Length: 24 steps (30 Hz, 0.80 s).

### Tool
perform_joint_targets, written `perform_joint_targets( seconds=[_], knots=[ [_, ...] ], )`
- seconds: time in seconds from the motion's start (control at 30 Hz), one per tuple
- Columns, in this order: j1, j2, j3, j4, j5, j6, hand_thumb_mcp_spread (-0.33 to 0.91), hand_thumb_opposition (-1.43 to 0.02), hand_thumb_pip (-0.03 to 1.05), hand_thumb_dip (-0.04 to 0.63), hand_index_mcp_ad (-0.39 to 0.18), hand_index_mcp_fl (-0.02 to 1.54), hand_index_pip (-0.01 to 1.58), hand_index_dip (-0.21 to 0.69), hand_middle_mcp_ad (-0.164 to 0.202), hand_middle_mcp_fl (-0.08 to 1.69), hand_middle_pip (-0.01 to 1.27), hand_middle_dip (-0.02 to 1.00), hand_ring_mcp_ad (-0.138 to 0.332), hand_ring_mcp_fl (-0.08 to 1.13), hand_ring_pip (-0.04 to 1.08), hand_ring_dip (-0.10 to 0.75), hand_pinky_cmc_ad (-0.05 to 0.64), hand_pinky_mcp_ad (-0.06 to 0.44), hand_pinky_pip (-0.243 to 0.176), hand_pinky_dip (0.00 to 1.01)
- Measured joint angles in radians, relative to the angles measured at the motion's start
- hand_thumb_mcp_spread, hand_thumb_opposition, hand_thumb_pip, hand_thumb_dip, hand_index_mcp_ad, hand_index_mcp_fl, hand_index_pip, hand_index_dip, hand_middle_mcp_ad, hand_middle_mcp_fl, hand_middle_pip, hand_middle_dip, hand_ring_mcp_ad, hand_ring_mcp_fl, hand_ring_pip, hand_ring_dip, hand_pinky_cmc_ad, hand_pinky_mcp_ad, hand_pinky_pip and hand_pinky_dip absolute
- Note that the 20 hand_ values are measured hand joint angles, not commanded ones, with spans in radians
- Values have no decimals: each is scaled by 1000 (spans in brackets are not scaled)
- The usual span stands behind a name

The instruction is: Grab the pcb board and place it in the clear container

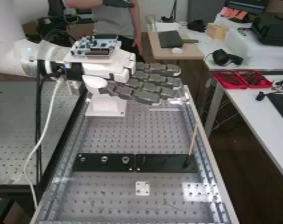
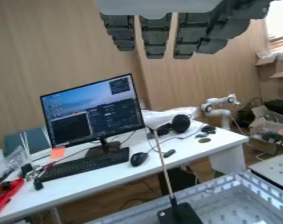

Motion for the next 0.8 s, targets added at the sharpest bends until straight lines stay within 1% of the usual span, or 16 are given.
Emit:
perform_joint_targets(
  seconds=[0.13, 0.17, 0.2, 0.23, 0.27, 0.3, 0.37, 0.4, 0.43, 0.47, 0.53, 0.57, 0.63, 0.67, 0.77, 0.8],
  knots=[
    [-6, -35, -16, 14, 26, 18, 0, 2, 0, 7, -5, 7, 7, 16, 77, 2, 12, 26, 108, 17, 14, 16, 47, 51, -10, 16],
    [-6, -37, -16, 14, 27, 20, 23, -23, 45, 10, -9, 31, 10, 16, 75, 7, 17, 26, 108, 14, 16, 16, 47, 51, -10, 19],
    [-7, -50, -16, 13, 33, 24, 87, -87, 159, 28, -9, 58, 10, 14, 77, 2, 19, 26, 110, 14, 16, 16, 47, 51, -10, 33],
    [-7, -53, -16, 13, 35, 25, 194, -171, 326, 65, -9, 87, 17, 33, 75, 0, 37, 24, 110, 14, 17, 16, 51, 51, -12, 66],
    [-7, -64, -15, 11, 40, 26, 253, -257, 400, 84, -14, 108, 30, 40, 73, 9, 54, 24, 105, 14, 21, 16, 70, 51, -12, 94],
    [-8, -78, -14, 9, 45, 28, 283, -323, 414, 101, -24, 122, 35, 63, 75, 12, 68, 24, 105, 17, 26, 16, 96, 51, -10, 124],
    [-10, -96, -11, 7, 54, 30, 340, -494, 412, 133, -45, 140, 51, 105, 75, 10, 86, 35, 122, 14, 37, 16, 150, 72, -44, 176],
    [-11, -108, -9, 6, 61, 30, 351, -538, 417, 140, -54, 138, 52, 127, 75, 12, 87, 31, 122, 21, 40, 16, 161, 70, -44, 187],
    [-12, -119, -7, 6, 68, 30, 342, -583, 452, 150, -58, 141, 70, 141, 77, 12, 89, 37, 138, 21, 38, 16, 180, 84, -61, 199],
    [-13, -128, -5, 8, 74, 30, 356, -621, 483, 161, -58, 155, 65, 145, 75, 7, 91, 49, 136, 16, 40, 16, 192, 91, -61, 213],
    [-14, -142, -3, 13, 83, 31, 382, -672, 499, 176, -58, 173, 75, 180, 73, 9, 99, 51, 152, 17, 58, 16, 230, 119, -58, 230],
    [-15, -154, -2, 20, 92, 33, 380, -696, 499, 175, -58, 176, 103, 185, 75, 12, 105, 51, 169, 14, 58, 16, 234, 113, -73, 234],
    [-17, -173, -3, 41, 111, 36, 379, -728, 536, 190, -58, 173, 185, 185, 73, 10, 106, 65, 173, 17, 56, 16, 248, 136, -73, 257],
    [-17, -178, -3, 49, 117, 37, 379, -740, 565, 202, -58, 173, 234, 185, 75, 10, 106, 65, 183, 14, 56, 16, 262, 131, -89, 255],
    [-18, -197, -3, 80, 143, 37, 379, -756, 569, 204, -58, 173, 457, 185, 73, 12, 106, 65, 188, 17, 59, 16, 260, 150, -91, 258],
    [-19, -204, -3, 88, 151, 36, 370, -771, 585, 223, -58, 173, 538, 185, 73, 10, 110, 77, 188, 17, 56, 16, 260, 152, -91, 258]
  ],
)
